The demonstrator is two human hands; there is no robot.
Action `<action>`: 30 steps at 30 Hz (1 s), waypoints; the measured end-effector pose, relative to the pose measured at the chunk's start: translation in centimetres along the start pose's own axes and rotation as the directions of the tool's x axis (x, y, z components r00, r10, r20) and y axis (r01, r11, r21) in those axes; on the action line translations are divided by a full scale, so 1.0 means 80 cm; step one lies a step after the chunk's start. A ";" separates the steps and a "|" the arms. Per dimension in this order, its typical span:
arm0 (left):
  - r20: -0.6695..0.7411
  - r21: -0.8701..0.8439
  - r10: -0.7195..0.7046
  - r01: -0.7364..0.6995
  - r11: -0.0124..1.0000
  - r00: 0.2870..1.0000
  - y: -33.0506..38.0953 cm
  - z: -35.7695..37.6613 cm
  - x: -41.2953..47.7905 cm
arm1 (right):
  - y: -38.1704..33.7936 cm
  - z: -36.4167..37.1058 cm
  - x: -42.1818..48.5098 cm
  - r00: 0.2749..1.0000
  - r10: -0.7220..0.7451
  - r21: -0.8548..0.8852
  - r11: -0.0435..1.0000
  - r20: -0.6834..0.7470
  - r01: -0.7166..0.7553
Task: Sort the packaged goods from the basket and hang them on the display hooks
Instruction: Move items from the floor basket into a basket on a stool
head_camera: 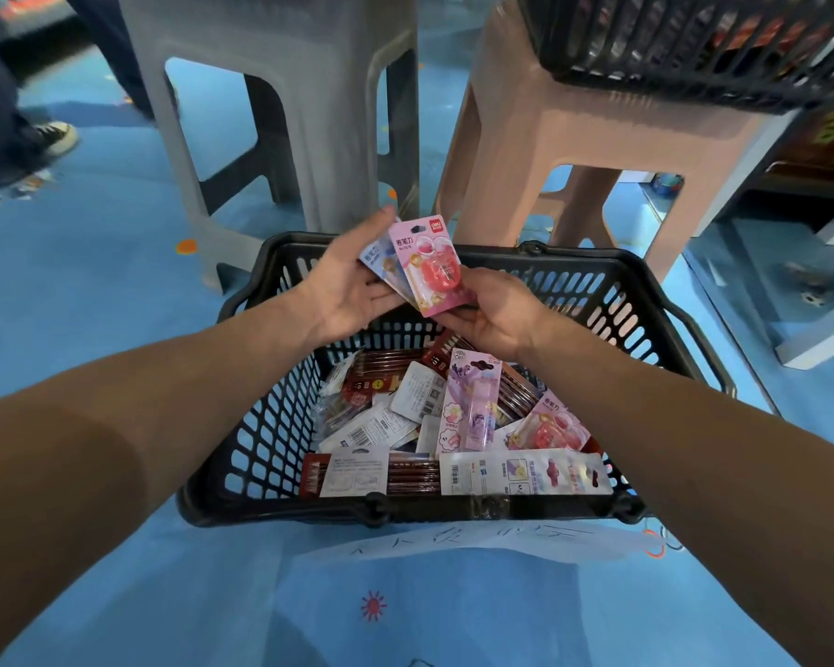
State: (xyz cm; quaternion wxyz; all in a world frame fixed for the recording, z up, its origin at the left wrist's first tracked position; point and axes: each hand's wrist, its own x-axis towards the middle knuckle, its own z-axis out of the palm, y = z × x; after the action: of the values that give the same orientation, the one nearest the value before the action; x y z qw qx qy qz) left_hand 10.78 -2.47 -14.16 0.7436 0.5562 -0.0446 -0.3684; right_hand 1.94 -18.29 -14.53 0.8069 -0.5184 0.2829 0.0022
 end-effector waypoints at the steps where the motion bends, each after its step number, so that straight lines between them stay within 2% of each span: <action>1: 0.013 0.039 -0.005 0.004 0.999 1.000 -0.002 0.004 -0.002 | 0.001 0.002 -0.002 1.000 0.005 -0.021 1.000 0.005 -0.004; 3: 0.029 0.134 -0.019 0.014 0.991 0.999 -0.008 0.008 -0.003 | 0.003 0.007 -0.007 0.999 0.013 -0.098 0.995 0.031 -0.010; 6: -0.020 0.217 -0.029 0.033 0.976 0.999 -0.014 0.005 0.003 | 0.011 0.009 -0.011 0.998 0.041 -0.294 0.955 0.038 -0.028; 10: -0.025 0.264 -0.033 0.039 0.964 0.999 -0.018 -0.003 0.006 | 0.019 0.007 -0.007 0.999 0.005 -0.558 0.829 -0.037 -0.025; 14: -0.067 0.387 -0.003 0.029 0.922 0.998 -0.020 -0.019 0.009 | 0.021 0.002 0.005 0.990 -0.098 -0.721 0.693 -0.100 -0.004; 18: -0.011 0.502 -0.076 0.071 0.862 0.997 -0.022 -0.036 0.007 | 0.019 -0.029 0.016 0.981 -0.161 -0.929 0.368 -0.104 -0.038; 21: 0.017 0.523 -0.143 0.113 0.845 0.990 -0.030 -0.029 0.009 | 0.017 -0.066 0.016 0.978 -0.146 -0.975 0.187 -0.152 -0.124; 24: 0.045 0.579 -0.219 0.153 0.801 0.975 -0.041 -0.012 0.013 | 0.018 -0.098 0.004 0.982 -0.117 -0.968 -0.187 -0.149 -0.169; 25: 0.068 0.600 -0.238 0.151 0.786 0.969 -0.044 -0.005 0.015 | 0.020 -0.108 -0.001 0.981 -0.099 -0.940 -0.284 -0.167 -0.189; 27: 0.113 0.626 -0.263 0.137 0.768 0.958 -0.050 0.009 0.015 | 0.022 -0.124 -0.011 0.970 0.015 -0.899 -0.380 -0.243 -0.219; 30: 0.116 0.591 -0.273 0.155 0.792 0.955 -0.059 0.023 0.016 | 0.028 -0.145 -0.023 0.929 0.216 -0.902 -0.380 -0.300 -0.203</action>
State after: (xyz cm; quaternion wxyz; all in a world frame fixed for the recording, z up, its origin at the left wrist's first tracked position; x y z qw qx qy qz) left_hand 8.44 -5.21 -17.95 0.4858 0.7170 -0.1630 -0.4726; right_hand -5.53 -26.47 -19.08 0.0304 -0.8883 0.2500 0.3840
